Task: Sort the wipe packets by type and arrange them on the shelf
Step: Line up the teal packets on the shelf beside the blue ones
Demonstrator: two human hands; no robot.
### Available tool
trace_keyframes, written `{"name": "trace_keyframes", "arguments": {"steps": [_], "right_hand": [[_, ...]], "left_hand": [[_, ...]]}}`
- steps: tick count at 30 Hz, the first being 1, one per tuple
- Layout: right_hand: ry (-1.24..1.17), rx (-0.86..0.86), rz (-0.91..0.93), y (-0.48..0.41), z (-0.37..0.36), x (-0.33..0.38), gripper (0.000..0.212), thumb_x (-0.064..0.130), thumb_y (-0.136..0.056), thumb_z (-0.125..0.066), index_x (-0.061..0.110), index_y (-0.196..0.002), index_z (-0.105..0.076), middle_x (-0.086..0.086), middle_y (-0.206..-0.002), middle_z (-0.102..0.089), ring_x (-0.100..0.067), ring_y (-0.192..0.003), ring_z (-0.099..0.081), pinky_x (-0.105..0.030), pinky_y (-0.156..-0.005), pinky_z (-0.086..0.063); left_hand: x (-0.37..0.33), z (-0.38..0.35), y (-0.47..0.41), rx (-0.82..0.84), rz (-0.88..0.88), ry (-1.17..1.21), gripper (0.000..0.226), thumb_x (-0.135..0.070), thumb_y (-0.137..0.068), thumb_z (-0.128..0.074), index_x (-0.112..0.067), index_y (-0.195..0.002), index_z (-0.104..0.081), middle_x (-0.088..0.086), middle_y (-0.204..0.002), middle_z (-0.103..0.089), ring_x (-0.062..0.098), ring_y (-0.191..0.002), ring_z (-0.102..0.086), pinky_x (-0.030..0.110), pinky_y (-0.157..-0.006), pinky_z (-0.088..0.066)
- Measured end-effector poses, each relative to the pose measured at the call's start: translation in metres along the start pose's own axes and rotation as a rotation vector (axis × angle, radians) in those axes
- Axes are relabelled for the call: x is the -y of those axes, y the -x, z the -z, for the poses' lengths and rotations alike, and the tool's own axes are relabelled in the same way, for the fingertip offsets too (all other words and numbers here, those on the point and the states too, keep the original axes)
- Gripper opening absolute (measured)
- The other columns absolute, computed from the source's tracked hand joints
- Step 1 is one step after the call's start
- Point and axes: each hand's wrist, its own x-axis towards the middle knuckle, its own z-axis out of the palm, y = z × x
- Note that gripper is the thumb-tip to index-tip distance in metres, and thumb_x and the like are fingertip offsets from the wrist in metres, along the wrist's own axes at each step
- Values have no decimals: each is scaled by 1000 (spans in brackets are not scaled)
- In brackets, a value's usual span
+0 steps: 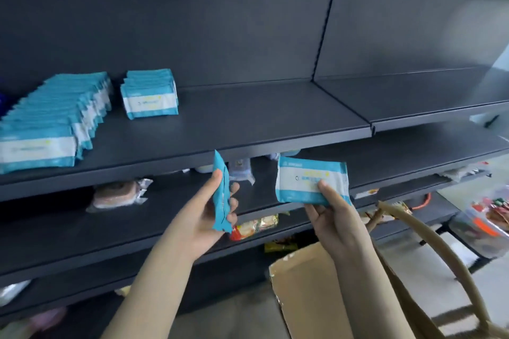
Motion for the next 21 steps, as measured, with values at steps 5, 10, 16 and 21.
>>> {"name": "trace_keyframes", "arguments": {"steps": [5, 10, 16, 21], "right_hand": [[62, 122, -89, -36, -27, 8, 41, 9, -92, -61, 9, -132, -53, -14, -120, -71, -24, -109, -70, -30, -73, -62], [117, 197, -160, -70, -51, 0, 54, 11, -81, -68, 9, -132, -53, -12, -119, -71, -22, -107, -71, -28, -70, -61], [142, 226, -225, -112, -88, -16, 38, 15, -88, -65, 11, -125, -57, -9, -116, -73, -19, -105, -72, -29, -75, -61], [279, 235, -189, -146, -124, -43, 43, 22, -81, -71, 14, -122, -62, -5, -118, -73, -12, -95, -71, -20, -69, -54]], "left_hand": [[-21, -19, -10, -278, -228, -420, 63, -65, -73, -56, -30, -126, -58, -4, -117, -64, 7, -79, -53, 23, -63, -44], [-38, -15, -19, -501, -345, -367, 34, -45, -95, -56, -39, -129, -55, -7, -119, -65, 12, -104, -62, 31, -76, -50], [-70, 3, -26, -481, -447, -275, 33, -13, -95, -61, -37, -118, -60, -7, -115, -70, 15, -106, -67, 42, -86, -56], [-110, 31, -46, -516, -503, -222, 31, -11, -94, -61, -28, -120, -56, 1, -114, -70, 20, -98, -70, 36, -65, -55]]}}
